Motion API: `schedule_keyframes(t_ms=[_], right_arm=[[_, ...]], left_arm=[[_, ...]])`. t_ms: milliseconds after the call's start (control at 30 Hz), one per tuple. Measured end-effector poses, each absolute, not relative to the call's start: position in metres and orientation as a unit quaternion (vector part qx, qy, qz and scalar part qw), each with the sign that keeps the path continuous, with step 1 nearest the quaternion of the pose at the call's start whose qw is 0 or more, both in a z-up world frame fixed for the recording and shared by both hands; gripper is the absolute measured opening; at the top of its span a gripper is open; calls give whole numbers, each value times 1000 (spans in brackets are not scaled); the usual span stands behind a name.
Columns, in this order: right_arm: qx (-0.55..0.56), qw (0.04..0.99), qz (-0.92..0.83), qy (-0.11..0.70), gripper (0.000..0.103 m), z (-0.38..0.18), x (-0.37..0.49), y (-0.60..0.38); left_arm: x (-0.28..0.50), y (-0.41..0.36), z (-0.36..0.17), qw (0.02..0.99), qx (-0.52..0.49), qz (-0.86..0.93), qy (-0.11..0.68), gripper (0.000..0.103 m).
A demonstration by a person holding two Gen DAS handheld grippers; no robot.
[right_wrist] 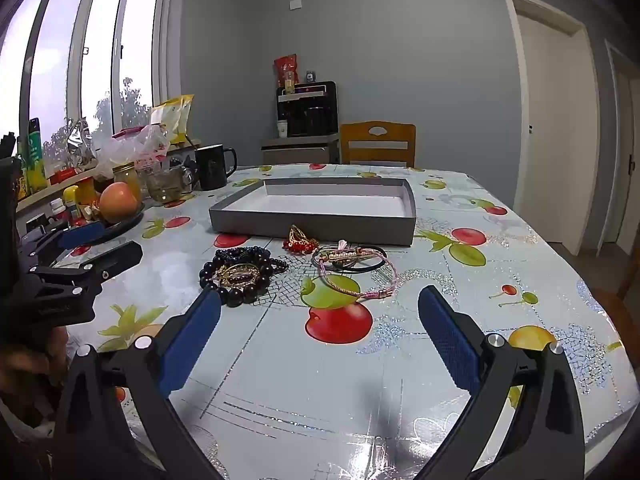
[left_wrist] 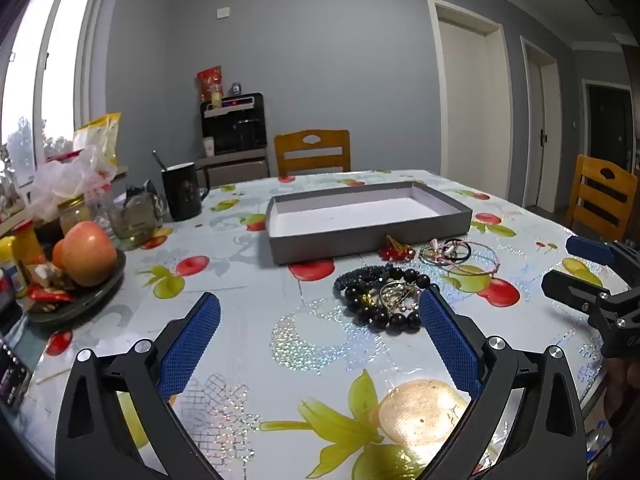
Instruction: Organize jewelry
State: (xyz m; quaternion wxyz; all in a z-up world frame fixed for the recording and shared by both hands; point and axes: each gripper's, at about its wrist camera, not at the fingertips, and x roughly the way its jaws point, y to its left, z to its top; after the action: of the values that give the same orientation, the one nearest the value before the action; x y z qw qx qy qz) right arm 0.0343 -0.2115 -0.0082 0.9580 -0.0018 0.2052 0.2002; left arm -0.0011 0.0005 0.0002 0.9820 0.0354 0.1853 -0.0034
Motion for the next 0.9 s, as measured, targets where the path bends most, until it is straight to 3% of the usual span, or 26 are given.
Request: schedule_keyframes(t_ms=[900], right_arm=[[15,958,204,199,98,-6,33,-215]], left_arm=[[0,1,1,980,42,-18,196,98]])
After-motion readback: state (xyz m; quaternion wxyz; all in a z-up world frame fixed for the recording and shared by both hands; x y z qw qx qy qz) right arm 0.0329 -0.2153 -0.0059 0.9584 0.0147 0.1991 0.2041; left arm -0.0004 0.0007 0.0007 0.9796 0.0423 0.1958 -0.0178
